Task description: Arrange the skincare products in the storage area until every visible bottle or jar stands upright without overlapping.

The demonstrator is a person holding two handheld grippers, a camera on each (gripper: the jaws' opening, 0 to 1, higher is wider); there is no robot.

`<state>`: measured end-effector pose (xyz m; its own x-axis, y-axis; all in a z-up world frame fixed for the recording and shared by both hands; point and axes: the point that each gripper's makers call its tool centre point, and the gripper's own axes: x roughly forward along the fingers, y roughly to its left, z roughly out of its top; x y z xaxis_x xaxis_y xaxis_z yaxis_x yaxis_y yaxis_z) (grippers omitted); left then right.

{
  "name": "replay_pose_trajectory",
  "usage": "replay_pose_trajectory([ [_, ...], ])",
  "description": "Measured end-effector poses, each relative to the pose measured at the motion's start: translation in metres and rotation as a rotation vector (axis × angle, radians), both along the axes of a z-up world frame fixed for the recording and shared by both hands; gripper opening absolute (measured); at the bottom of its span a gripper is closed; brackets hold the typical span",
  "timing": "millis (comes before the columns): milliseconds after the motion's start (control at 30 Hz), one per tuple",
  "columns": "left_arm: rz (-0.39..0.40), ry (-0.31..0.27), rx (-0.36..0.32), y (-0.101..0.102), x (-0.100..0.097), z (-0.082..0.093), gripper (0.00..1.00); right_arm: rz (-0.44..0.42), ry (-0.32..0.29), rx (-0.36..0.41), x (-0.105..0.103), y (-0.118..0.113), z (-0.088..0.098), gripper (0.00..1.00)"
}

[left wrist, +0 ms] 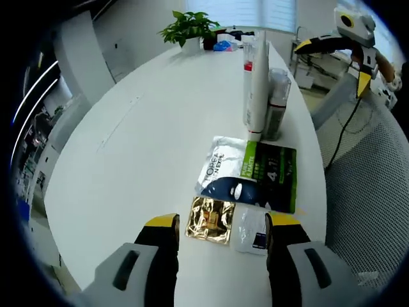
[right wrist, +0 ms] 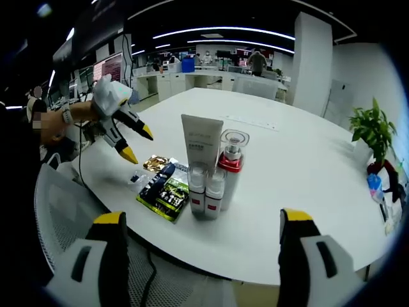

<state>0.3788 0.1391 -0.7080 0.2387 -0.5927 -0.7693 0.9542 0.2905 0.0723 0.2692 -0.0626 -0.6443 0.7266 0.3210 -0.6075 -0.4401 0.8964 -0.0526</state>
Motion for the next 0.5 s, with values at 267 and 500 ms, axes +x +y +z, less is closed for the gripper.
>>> replay_pose_trajectory([
  [267, 0.128, -0.094, -0.089, 0.016, -0.015, 0.038, 0.75, 0.030, -0.011, -0.008, 0.003, -0.003, 0.000, 1.00],
  [500, 0.286, -0.098, -0.201, 0.039, -0.036, 0.064, 0.85, 0.062, -0.013, -0.017, 0.004, 0.000, 0.001, 1.00],
])
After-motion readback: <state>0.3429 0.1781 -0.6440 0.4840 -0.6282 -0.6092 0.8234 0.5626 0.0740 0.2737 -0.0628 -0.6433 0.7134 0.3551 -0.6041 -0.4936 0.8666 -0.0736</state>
